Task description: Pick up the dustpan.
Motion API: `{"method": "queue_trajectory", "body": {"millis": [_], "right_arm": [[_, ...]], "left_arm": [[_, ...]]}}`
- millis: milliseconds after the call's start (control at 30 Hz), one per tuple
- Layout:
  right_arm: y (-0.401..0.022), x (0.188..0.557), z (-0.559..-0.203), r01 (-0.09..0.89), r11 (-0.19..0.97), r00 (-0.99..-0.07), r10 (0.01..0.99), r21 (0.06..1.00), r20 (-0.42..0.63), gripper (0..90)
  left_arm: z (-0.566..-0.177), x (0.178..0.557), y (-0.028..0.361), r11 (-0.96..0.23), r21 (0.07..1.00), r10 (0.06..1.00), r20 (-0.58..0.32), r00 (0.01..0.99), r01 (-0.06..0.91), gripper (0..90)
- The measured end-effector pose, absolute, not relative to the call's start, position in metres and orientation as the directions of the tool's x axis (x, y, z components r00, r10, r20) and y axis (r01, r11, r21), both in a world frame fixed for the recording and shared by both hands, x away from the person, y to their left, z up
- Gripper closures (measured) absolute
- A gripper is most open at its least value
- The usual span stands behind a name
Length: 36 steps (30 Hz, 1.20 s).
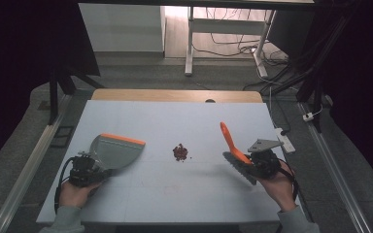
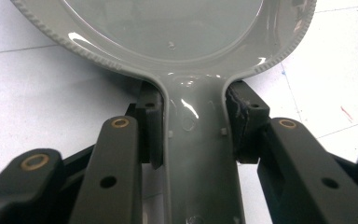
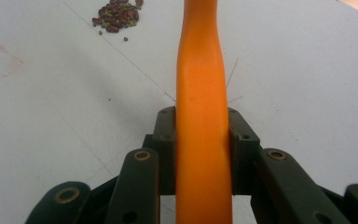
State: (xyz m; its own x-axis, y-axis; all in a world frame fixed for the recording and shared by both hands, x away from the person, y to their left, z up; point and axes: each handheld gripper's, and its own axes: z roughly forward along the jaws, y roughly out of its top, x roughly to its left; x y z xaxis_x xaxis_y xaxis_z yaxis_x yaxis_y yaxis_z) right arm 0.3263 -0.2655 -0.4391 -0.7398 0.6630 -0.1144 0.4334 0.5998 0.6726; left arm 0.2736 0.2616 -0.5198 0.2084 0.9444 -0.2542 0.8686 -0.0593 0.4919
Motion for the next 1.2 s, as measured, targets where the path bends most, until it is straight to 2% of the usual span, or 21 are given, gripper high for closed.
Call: {"method": "queue_trajectory", "body": {"millis": [1200], "right_arm": [[-0.265, 0.326, -0.438, 0.433, 0.595, -0.739, 0.665, 0.677, -0.112, 70.8]], "left_arm": [[-0.502, 0.266, 0.274, -0.119, 0.644, 0.892, -0.265, 0.366, 0.756, 61.6]]}}
